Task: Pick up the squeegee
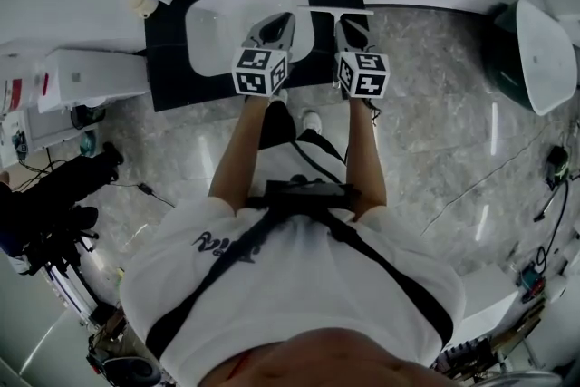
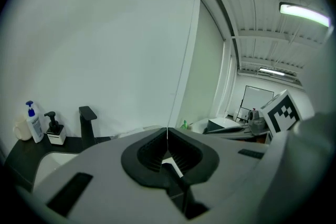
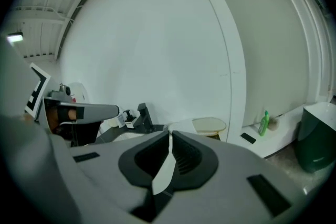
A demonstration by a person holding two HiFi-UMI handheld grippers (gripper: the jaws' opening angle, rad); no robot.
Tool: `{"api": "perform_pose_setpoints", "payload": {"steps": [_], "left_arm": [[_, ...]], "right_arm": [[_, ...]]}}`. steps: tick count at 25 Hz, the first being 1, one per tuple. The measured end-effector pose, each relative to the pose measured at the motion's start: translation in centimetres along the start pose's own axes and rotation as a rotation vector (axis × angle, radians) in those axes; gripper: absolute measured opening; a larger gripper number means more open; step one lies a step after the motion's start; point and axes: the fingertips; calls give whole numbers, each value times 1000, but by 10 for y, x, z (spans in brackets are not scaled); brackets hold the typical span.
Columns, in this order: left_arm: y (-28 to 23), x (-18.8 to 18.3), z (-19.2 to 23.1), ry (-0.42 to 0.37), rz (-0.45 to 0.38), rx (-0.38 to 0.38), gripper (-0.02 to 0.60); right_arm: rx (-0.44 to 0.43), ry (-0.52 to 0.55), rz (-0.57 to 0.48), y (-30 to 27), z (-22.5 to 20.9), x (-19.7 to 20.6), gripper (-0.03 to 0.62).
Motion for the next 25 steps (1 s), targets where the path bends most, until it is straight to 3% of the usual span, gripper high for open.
{"api": "perform_pose_setpoints", "payload": {"steps": [17,20,23,25], "left_arm": [[-52,85,32,93,206,76,9],[-60,94,39,105,233,81,9],[-66,103,42,116,258,84,9],[-69,108,44,124,272,83,11]], "right_arm": [[112,-63,341,-62,-16,116,12],[133,-69,382,-71,-21,130,95],[163,-74,425,-76,-28,146,101],[200,-90,455,-78,-36,157,206]]}}
Point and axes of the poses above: the fingertips, and each gripper's own axes: y backward along the fingers, z to its left, x out of its underside, and after that the axes turned 9 degrees about y, right-handed
